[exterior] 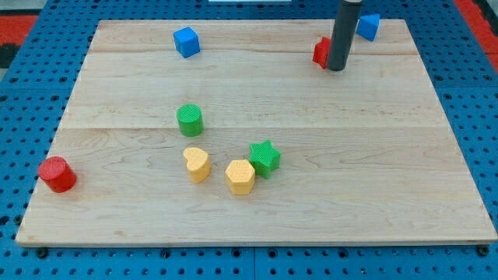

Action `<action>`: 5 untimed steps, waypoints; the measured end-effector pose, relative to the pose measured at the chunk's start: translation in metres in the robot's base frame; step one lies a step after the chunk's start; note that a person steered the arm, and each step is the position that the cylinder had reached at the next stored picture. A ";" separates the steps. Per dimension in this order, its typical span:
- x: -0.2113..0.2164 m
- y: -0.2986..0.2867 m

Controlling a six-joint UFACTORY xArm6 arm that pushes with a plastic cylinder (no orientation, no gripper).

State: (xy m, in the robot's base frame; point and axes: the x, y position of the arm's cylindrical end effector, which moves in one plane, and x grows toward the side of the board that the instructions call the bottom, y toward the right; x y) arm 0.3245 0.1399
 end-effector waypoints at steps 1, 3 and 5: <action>0.036 -0.013; 0.050 -0.060; 0.117 -0.152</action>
State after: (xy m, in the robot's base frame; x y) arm 0.4419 -0.0116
